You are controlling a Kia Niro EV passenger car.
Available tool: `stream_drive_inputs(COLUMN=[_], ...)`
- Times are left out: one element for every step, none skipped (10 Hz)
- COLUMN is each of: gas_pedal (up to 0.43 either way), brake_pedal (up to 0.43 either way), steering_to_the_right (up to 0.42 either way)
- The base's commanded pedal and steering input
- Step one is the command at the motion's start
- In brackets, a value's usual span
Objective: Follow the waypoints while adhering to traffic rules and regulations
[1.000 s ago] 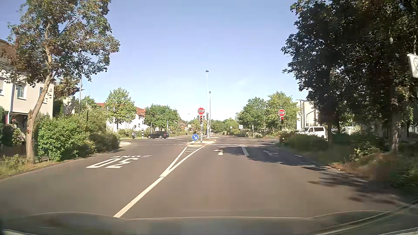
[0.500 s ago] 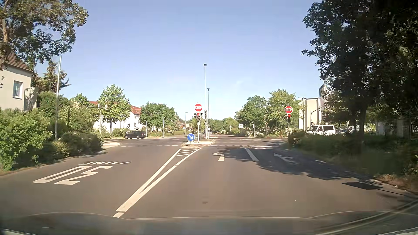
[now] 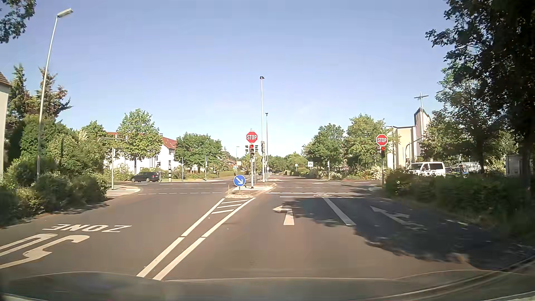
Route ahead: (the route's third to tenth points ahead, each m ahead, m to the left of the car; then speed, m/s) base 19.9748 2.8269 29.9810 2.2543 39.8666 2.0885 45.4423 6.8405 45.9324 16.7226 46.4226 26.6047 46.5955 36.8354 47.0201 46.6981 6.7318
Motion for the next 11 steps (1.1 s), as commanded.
stream_drive_inputs(gas_pedal=[0.0, 0.0, 0.0, 0.0, 0.0, 0.0, 0.0, 0.0, 0.0, 0.0, 0.0], brake_pedal=[0.177, 0.183, 0.189, 0.195, 0.207, 0.207, 0.213, 0.22, 0.226, 0.232, 0.232], steering_to_the_right=[-0.003, -0.002, -0.001, -0.001, -0.001, 0.001, 0.003, 0.003, 0.003, 0.005, 0.01])
